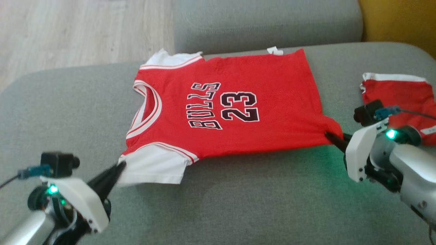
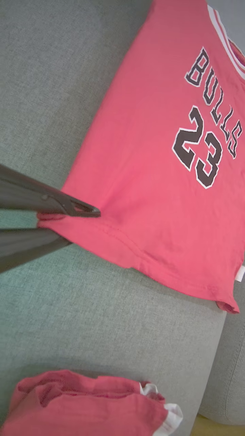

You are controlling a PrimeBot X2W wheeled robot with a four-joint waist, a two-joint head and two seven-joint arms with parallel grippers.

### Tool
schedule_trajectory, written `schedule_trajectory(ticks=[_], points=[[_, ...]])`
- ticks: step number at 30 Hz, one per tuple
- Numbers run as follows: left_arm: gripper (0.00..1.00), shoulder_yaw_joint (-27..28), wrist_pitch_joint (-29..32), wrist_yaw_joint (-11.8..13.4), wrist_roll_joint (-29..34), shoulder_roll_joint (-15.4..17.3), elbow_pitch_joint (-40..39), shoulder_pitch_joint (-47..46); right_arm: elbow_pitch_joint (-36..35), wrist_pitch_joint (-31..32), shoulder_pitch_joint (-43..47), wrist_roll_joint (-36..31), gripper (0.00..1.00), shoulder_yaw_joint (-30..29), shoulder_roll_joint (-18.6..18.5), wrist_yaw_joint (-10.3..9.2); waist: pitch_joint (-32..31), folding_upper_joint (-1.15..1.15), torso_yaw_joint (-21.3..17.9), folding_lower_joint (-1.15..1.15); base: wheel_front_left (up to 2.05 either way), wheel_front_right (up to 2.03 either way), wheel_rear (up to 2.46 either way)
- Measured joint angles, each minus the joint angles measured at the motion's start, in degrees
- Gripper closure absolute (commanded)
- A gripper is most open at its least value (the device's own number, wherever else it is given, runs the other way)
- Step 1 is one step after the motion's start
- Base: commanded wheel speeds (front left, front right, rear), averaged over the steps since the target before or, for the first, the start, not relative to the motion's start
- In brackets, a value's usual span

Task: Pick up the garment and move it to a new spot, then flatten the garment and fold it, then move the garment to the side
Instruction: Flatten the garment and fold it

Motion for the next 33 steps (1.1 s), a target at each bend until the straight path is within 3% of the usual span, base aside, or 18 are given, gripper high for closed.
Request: schedule_trajectory(ticks=[6, 33], points=[[1.0, -0.05, 1.4, 0.37, 1.87, -0.48, 2.69, -6.27, 0.74, 0.15, -3.73, -0.01, 1.0, -0.44, 0.48, 0.0, 3.42, 0.0, -0.49, 0.01, 0.0, 0.0, 0.0], [1.0, -7.81, 9.98, -2.71, 15.21, -4.13, 22.36, -35.24, 14.39, 3.41, -16.31, 0.4, 1.0, 0.47, 12.29, 0.0, 12.89, 0.0, -4.64, 0.0, 0.0, 0.0, 0.0]])
